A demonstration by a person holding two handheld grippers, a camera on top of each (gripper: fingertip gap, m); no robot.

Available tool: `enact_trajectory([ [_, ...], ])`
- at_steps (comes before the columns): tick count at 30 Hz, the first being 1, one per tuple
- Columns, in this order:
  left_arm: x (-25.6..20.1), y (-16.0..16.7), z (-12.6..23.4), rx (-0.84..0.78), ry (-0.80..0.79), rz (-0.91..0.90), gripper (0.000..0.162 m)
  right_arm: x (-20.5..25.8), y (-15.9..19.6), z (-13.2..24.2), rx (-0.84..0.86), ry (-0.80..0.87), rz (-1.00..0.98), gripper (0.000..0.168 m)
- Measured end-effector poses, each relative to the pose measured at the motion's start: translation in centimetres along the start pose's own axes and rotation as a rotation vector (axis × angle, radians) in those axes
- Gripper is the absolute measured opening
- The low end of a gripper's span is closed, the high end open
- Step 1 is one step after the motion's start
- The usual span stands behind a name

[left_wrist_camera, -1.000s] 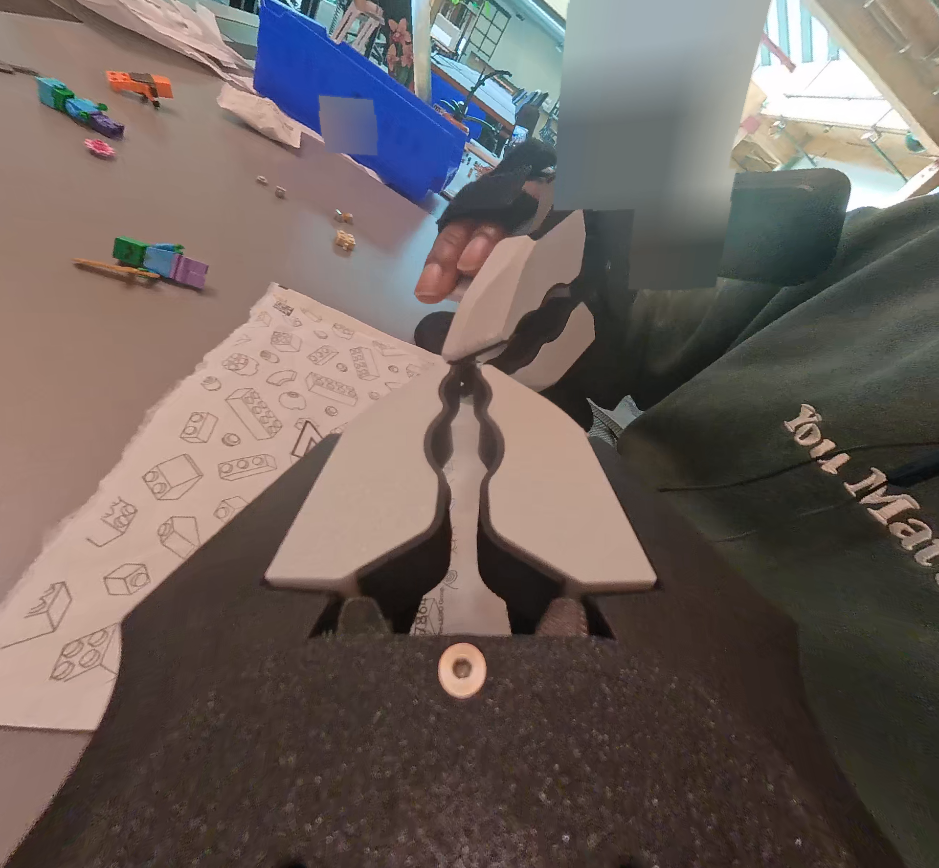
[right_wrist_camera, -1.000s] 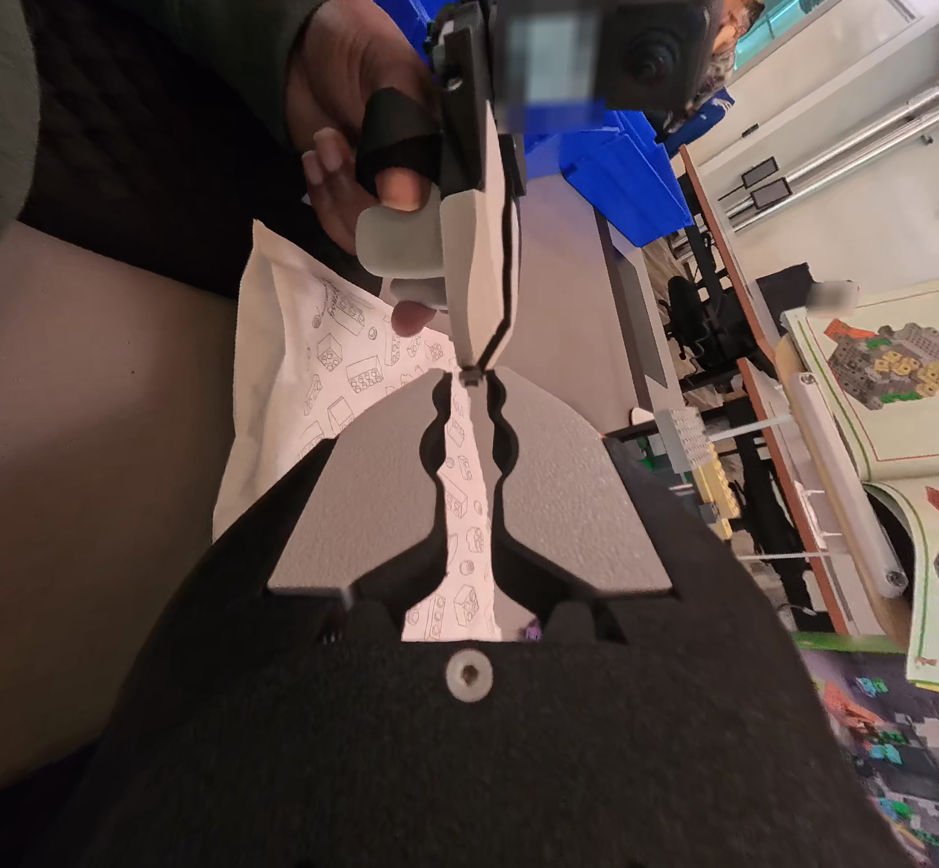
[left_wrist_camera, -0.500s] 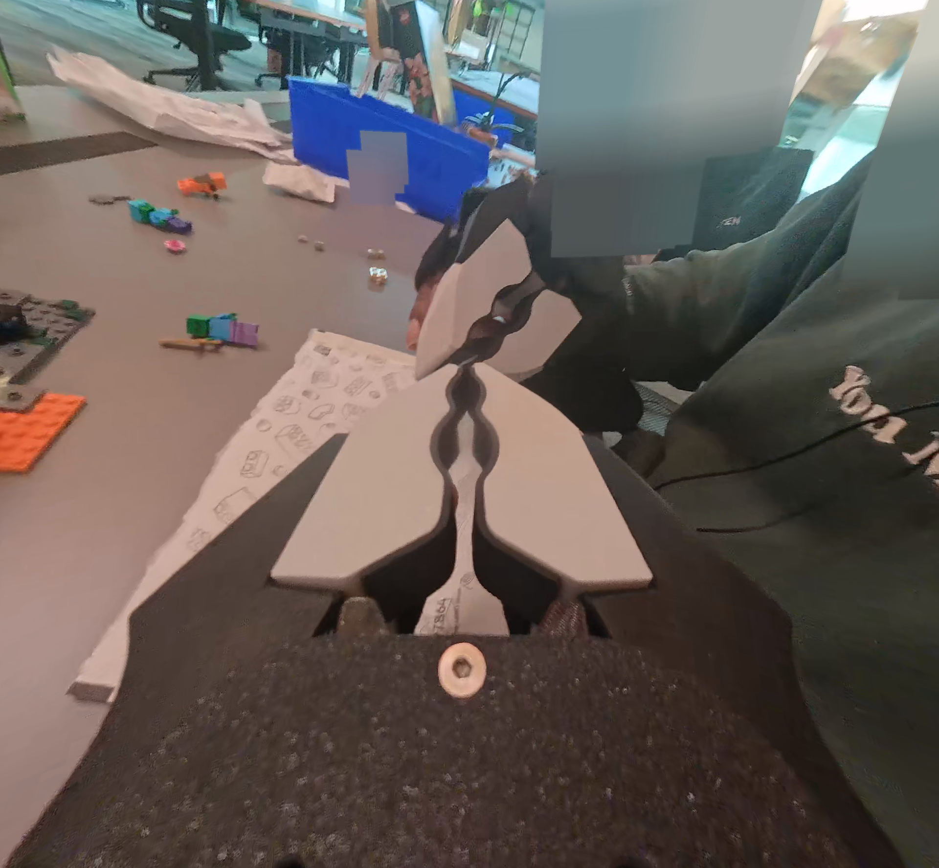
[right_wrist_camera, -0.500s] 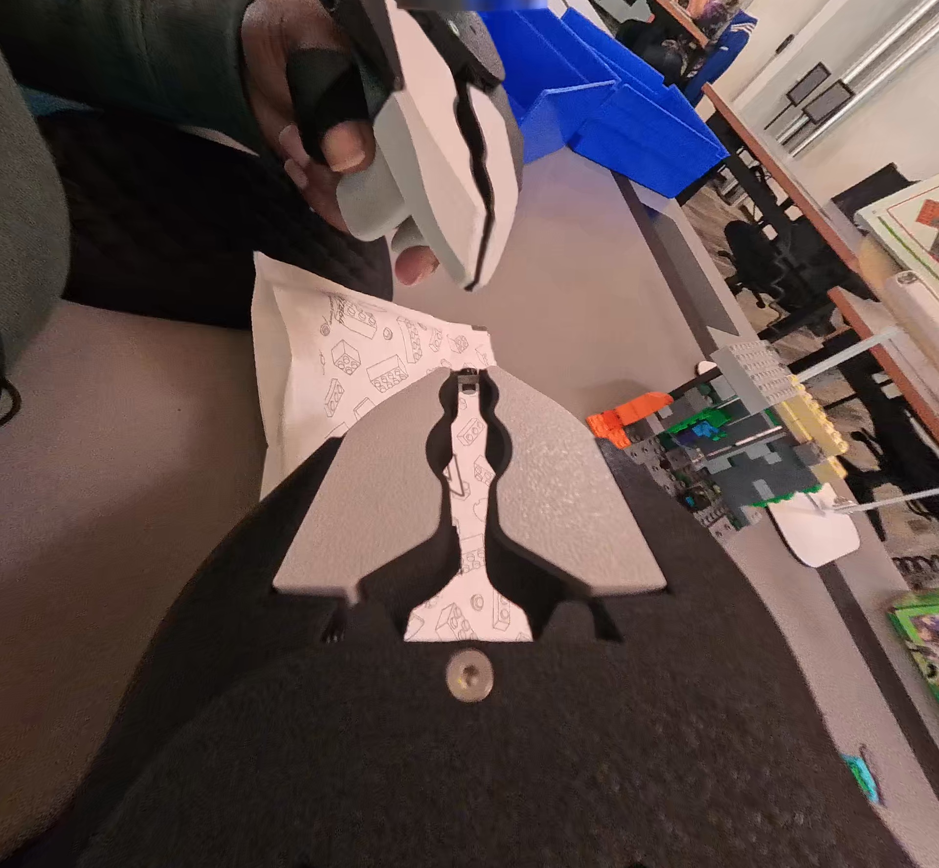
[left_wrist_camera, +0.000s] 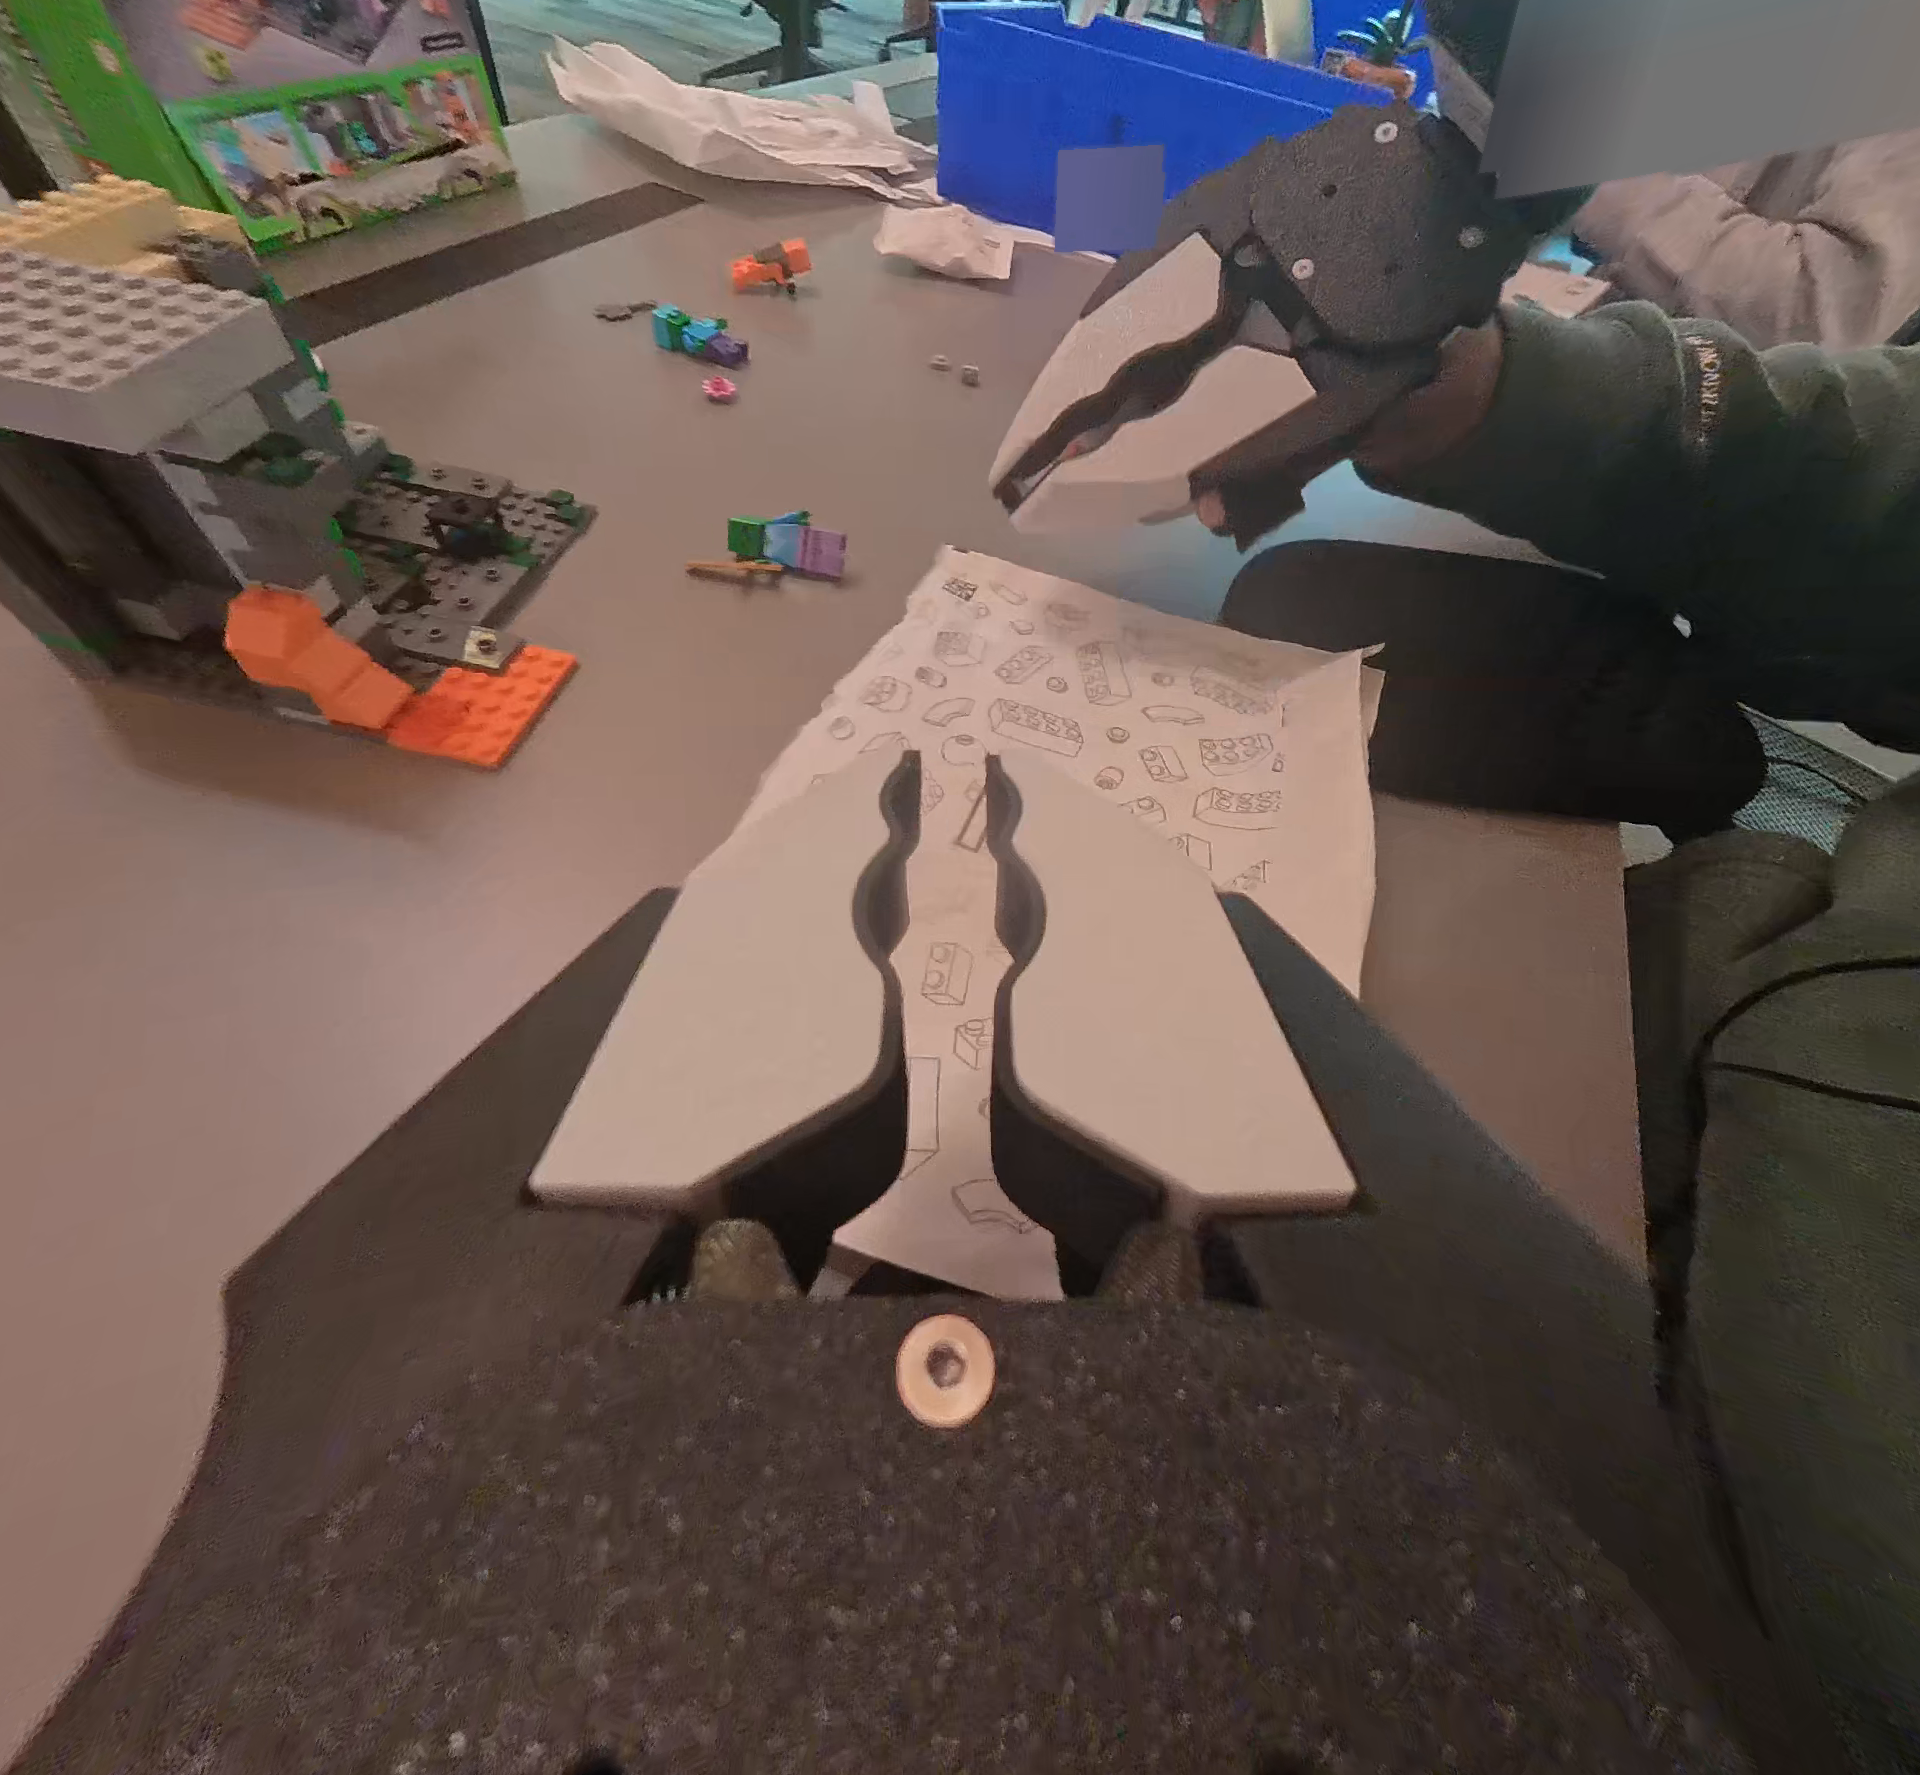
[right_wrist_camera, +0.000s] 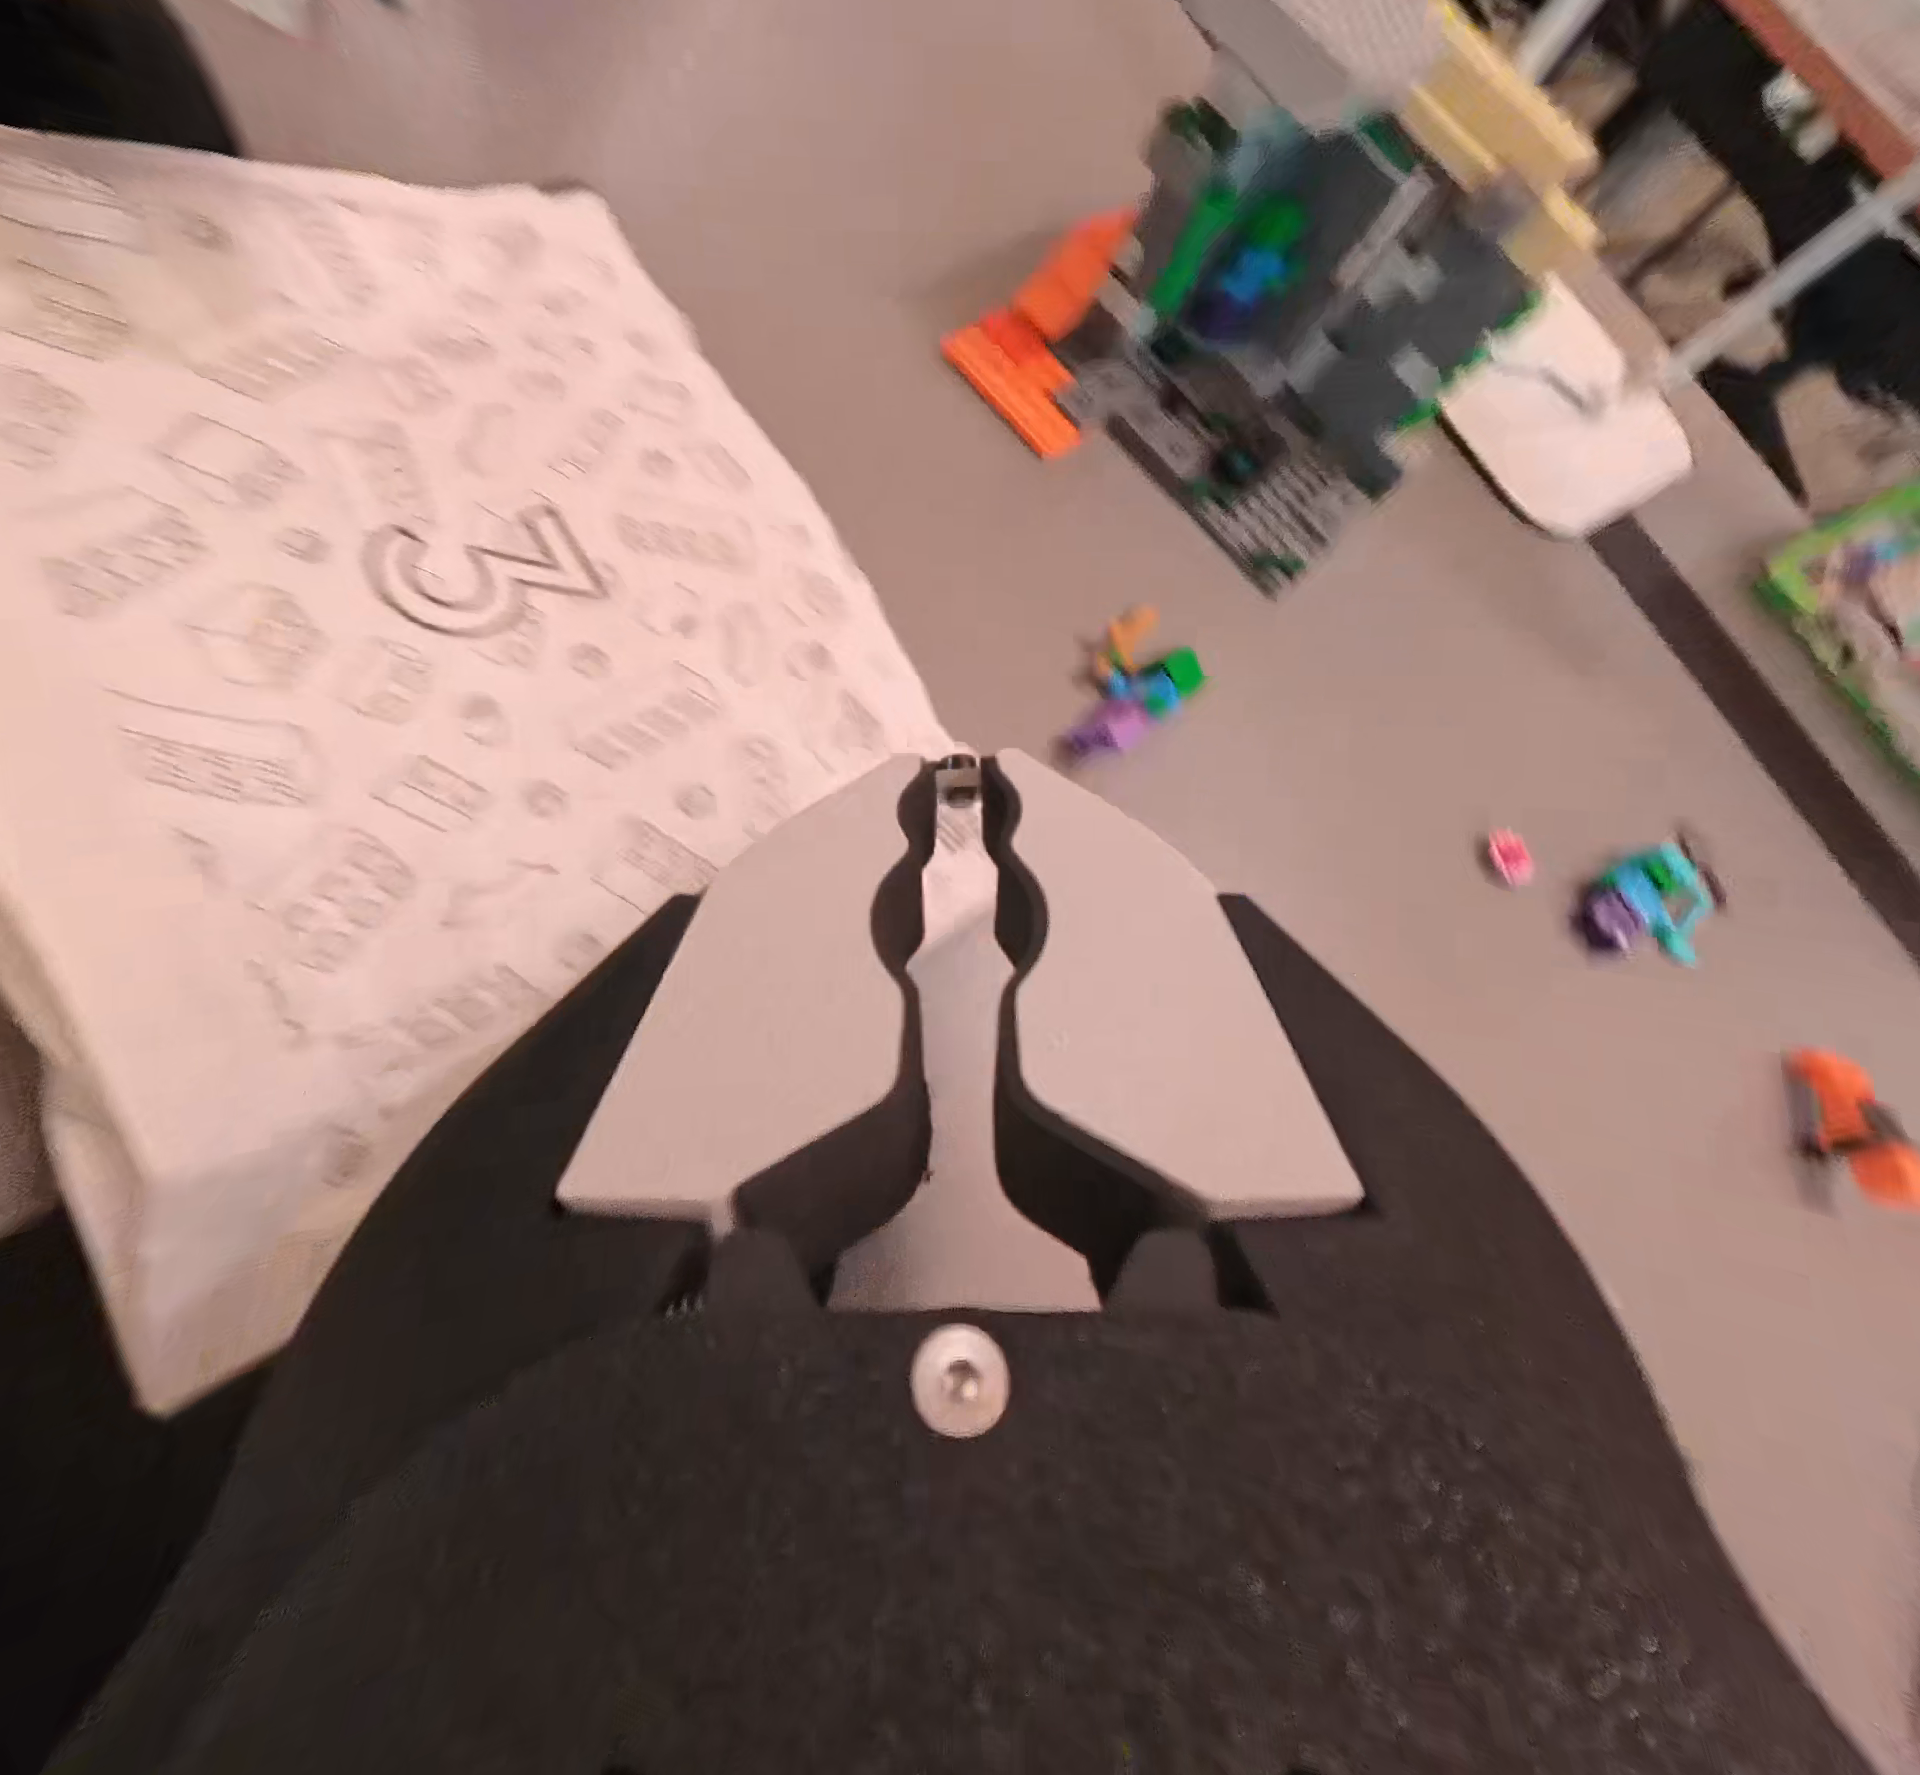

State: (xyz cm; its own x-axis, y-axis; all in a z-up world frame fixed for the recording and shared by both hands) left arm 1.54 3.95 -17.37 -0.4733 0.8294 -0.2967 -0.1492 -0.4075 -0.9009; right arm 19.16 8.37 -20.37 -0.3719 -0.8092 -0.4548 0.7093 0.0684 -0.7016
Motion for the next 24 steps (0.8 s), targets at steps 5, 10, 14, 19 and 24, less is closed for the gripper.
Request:
enact_trajectory([
  [5, 0.2, 0.0, 0.0, -0.005, -0.011, 0.01, 0.011, -4.2, 5.0, 1.3, 0.109, 0.076, -0.169, 0.011],
  [10, 0.3, 0.1, -0.1, 0.002, -0.024, 0.005, 0.011, -5.9, 5.5, 2.3, 0.028, 0.071, -0.275, 0.008],
  [14, 0.2, 0.1, -0.4, 0.017, -0.024, -0.006, 0.011, -4.8, 2.7, 2.3, -0.092, 0.024, -0.235, 0.008],
  [19, -0.1, 0.1, -0.6, 0.035, -0.033, -0.047, 0.011, -3.7, 2.1, 1.7, -0.006, 0.013, -0.101, 0.02],
  [24, -0.2, 0.3, -0.5, 0.033, -0.045, -0.077, 0.011, -5.8, 4.6, 3.7, 0.098, 0.037, -0.125, 0.026],
])
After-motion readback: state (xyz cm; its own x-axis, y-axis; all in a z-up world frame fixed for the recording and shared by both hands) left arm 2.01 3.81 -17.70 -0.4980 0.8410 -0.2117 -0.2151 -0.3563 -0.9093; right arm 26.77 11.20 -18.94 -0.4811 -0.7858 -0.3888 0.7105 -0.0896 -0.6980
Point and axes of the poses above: each gripper's, where its closed fingertips meet, z back along the fingers, y out of its underside, x = y × z across the jaws, the point moved 3 cm from there along z, back along the fingers, and after that the axes turned 11 degrees about z, right-handed, at the moved point
